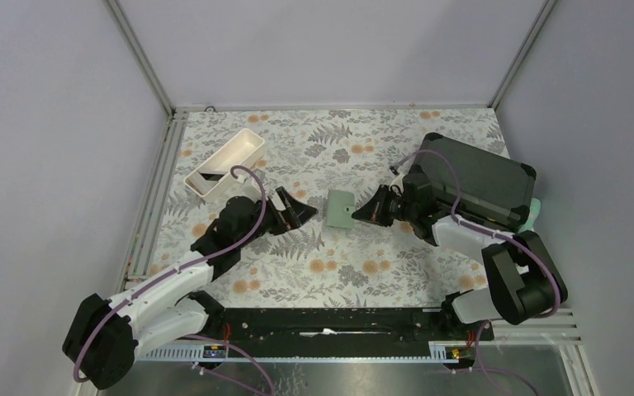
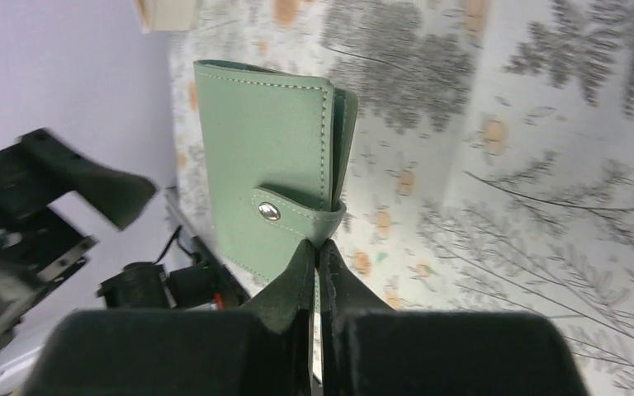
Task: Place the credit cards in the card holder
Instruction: Pick up the card holder from the center of the board, then open the card holder at the center of the board.
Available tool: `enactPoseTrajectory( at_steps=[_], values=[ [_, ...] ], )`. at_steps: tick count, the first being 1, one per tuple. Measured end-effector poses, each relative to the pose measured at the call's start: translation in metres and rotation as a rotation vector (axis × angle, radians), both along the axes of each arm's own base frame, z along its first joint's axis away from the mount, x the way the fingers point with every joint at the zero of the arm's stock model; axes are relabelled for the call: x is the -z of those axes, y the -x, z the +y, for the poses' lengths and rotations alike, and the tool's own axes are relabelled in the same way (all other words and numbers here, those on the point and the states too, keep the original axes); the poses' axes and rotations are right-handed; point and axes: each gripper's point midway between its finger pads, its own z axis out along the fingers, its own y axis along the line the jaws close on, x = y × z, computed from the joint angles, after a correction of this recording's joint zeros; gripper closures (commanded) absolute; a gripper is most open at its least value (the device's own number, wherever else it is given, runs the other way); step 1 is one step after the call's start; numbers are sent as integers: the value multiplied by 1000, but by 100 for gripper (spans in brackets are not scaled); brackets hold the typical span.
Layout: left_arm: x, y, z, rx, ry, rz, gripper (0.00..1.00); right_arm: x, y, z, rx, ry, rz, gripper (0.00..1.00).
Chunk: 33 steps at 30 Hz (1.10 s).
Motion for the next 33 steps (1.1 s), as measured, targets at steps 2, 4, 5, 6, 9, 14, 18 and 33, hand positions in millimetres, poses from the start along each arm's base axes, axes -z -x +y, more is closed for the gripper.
enactPoseTrajectory(
  at_steps=[2,4,5,6,9,14,18,33],
  values=[
    [-1,2,-1,11,14,9,1,-15,1,4,-18,-41,-28,100],
    [-2,5,-4,30,28,15,1,-32,5,8,-43,-79,-64,100],
    [-3,7,-5,40,35,16,1,-39,6,8,-52,-91,-79,100],
    [-4,8,-7,51,42,17,1,-47,8,9,-61,-104,-98,100],
    [-7,10,-14,87,62,26,1,-70,13,11,-87,-137,-156,100],
    [-12,11,-28,143,119,44,1,-98,17,19,-130,-174,-228,100],
    [-20,15,-38,180,166,44,12,-101,23,28,-164,-186,-238,100],
    [-22,19,-44,200,167,49,70,-94,29,41,-212,-186,-210,100]
  ],
)
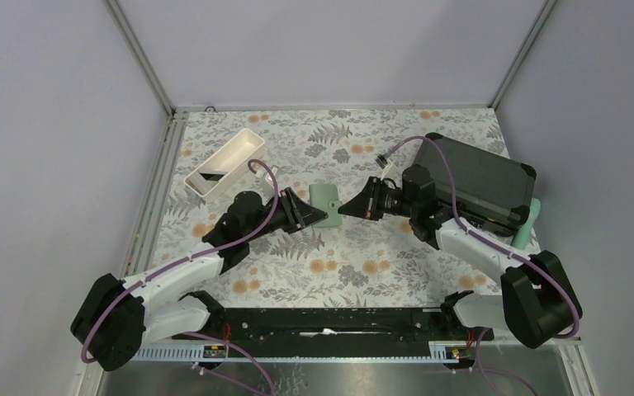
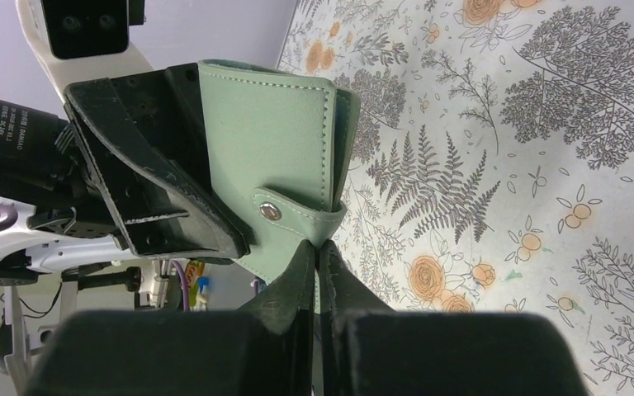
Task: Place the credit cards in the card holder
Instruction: Open the card holder at the center of the board.
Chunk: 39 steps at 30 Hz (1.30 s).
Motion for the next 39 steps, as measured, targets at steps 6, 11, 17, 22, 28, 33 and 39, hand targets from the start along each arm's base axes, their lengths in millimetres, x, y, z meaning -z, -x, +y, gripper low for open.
enactPoseTrajectory(
  at_steps=[6,11,17,22,28,33,39],
  values=[
    [2,-1,-1,0,-3,9,100,-1,1,3,-16,7,-8,98],
    [5,-1,-1,-3,-15,30,100,2,1,3,-24,45,-14,46],
    [11,1,9,22,-89,121,100,-1,-10,-6,-2,180,-136,23],
    [6,1,23,70,-121,207,100,-3,-6,-8,5,316,-314,22],
    [16,15,41,120,-109,367,100,-2,15,7,-32,425,-510,28],
    [15,31,41,191,-77,450,100,-2,30,24,-33,507,-649,35],
    [12,37,45,219,-52,494,100,1,35,39,-11,584,-758,42]
  ],
)
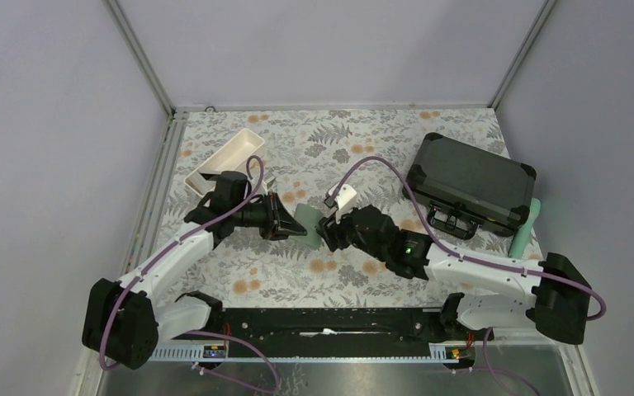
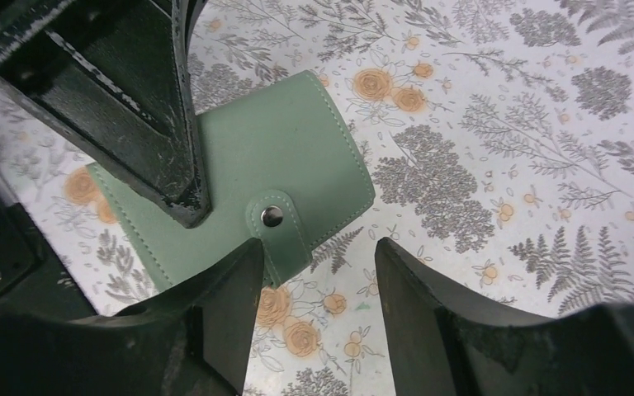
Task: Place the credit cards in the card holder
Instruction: Open the card holder at the center of the board.
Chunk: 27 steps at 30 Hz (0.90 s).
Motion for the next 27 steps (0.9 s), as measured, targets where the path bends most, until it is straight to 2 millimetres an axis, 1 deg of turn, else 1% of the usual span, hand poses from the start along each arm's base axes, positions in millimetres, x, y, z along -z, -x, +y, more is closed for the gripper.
enactPoseTrajectory(
  at_steps=[5,10,17,22,27],
  values=[
    [2,1,4,-7,-2,26,100,9,2,4,17,65,-55,44],
    [2,2,5,-8,-1,40,100,6,8,7,14,99,-123,45],
    [4,2,8,-12,-6,57,100,5,15,12,5,110,-158,45],
    [7,3,10,-13,-16,66,100,15,16,18,5,140,-170,47],
    [10,2,12,-20,-28,67,100,30,15,22,20,200,-198,51]
  ],
)
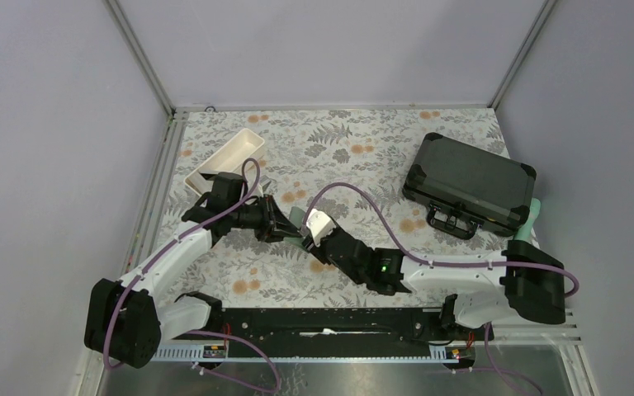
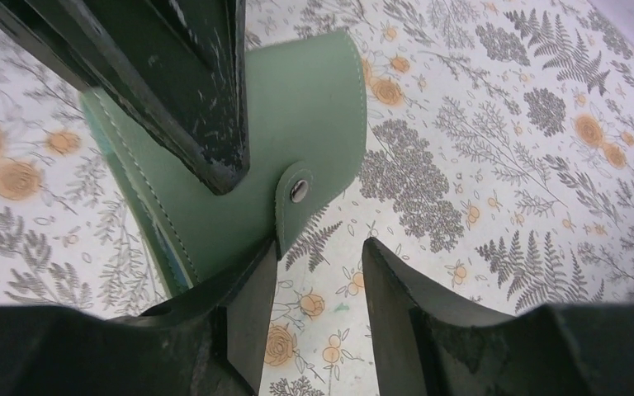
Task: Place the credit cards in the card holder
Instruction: Open the card holder at the center of the board.
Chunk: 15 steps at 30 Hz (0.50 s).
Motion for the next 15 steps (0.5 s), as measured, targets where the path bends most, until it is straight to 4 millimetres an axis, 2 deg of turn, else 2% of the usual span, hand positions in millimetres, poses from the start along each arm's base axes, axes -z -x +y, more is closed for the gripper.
enactPoseTrajectory(
  at_steps=[5,15],
  values=[
    [1,-1,1,-6,-5,-2,100,15,-3,2,26,53,-25,56],
    [0,-2,1,-2,-1,-12,100,5,-8,3,75,13,-65,62]
  ],
)
